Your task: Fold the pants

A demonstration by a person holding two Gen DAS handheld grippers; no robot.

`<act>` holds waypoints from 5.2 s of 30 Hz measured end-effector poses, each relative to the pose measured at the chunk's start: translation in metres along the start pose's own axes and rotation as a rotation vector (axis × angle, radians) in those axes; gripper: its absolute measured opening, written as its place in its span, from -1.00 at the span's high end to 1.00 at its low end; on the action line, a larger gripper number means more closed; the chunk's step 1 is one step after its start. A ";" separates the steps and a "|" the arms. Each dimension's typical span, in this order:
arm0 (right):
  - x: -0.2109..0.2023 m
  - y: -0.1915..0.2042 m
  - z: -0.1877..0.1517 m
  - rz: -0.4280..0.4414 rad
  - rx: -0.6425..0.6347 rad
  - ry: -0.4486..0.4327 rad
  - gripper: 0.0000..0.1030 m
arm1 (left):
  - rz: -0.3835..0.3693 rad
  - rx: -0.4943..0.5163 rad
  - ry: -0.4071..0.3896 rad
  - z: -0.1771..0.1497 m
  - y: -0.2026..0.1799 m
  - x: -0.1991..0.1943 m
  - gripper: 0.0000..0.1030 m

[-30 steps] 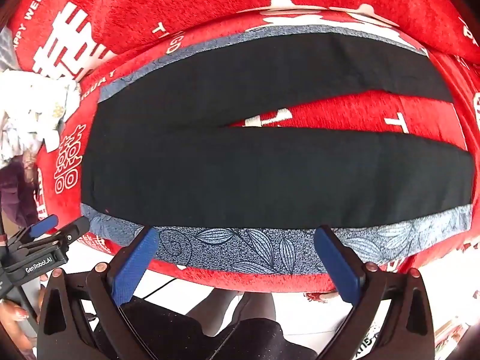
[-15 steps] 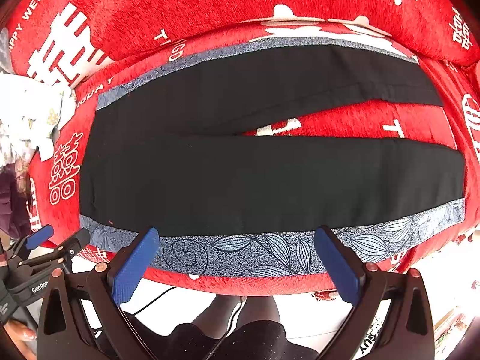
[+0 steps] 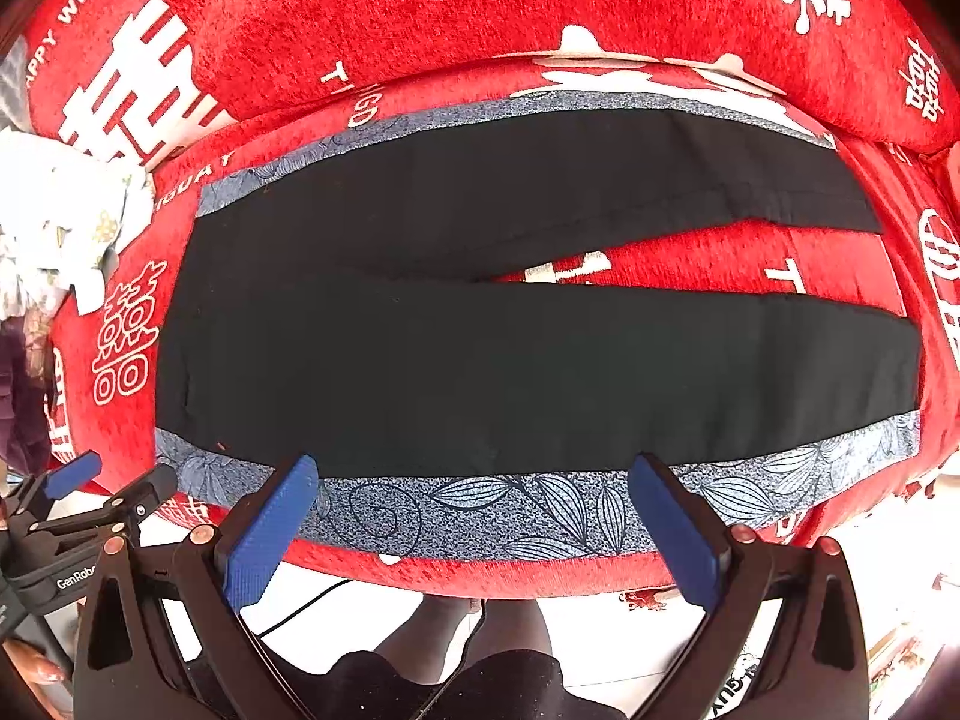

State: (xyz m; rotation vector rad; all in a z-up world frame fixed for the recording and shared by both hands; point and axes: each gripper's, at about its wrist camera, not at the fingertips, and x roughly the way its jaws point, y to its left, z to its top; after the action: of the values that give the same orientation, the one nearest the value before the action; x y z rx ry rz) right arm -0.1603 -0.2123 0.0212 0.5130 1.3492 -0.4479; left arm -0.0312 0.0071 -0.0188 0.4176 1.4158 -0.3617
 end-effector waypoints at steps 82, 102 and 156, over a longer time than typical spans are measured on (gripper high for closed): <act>0.045 -0.010 -0.012 0.350 0.129 0.046 -1.00 | -0.133 -0.132 0.032 -0.010 0.060 0.055 -1.00; 0.138 -0.047 -0.081 0.787 0.371 0.172 -0.43 | -0.623 -0.405 0.047 -0.042 0.106 0.141 -1.00; 0.044 -0.228 0.101 0.493 0.373 -0.044 -0.80 | -0.487 0.216 -0.066 0.136 -0.116 0.051 -0.49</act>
State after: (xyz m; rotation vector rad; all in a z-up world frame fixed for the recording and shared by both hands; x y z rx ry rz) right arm -0.2046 -0.4569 -0.0280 1.1066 1.0496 -0.2974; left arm 0.0375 -0.1600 -0.0625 0.2272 1.4097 -0.9212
